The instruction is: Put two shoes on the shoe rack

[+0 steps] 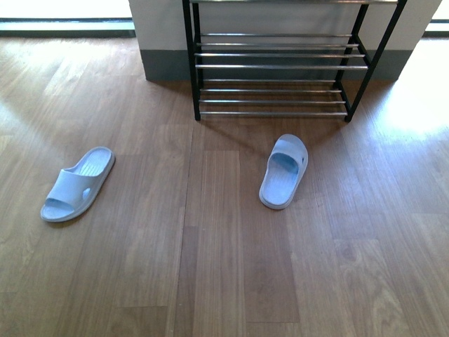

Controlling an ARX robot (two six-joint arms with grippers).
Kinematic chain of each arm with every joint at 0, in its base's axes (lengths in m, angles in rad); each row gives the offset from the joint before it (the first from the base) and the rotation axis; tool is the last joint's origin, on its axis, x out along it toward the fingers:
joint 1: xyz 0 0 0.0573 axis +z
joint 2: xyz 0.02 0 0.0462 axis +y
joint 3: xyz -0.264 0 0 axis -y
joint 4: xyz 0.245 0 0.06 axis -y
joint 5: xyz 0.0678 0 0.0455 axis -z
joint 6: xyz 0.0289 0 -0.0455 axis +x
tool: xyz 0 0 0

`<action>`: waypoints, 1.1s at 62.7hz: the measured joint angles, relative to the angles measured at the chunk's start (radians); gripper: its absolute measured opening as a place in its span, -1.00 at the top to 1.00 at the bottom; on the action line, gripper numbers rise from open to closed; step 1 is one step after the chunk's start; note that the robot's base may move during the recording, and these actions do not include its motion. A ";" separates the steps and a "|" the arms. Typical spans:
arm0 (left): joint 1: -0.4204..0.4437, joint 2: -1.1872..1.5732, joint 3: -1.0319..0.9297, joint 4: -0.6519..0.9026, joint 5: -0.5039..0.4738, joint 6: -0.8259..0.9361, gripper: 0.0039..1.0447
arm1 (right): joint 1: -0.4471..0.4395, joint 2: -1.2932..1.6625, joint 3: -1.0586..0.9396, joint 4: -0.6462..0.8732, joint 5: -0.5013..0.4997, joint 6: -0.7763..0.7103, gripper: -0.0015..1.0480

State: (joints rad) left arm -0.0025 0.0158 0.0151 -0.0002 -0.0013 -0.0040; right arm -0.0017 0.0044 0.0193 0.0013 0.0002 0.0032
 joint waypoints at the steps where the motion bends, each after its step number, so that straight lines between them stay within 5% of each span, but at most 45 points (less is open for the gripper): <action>1: 0.000 0.000 0.000 0.000 0.000 0.000 -0.83 | 0.000 0.000 0.000 0.000 0.000 0.000 -0.82; 69: 0.000 0.000 0.000 0.000 0.000 0.000 -0.83 | 0.000 0.000 0.000 0.000 0.000 0.000 -0.82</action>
State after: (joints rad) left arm -0.0025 0.0158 0.0154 -0.0002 -0.0013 -0.0044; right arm -0.0017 0.0044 0.0193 0.0017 0.0002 0.0029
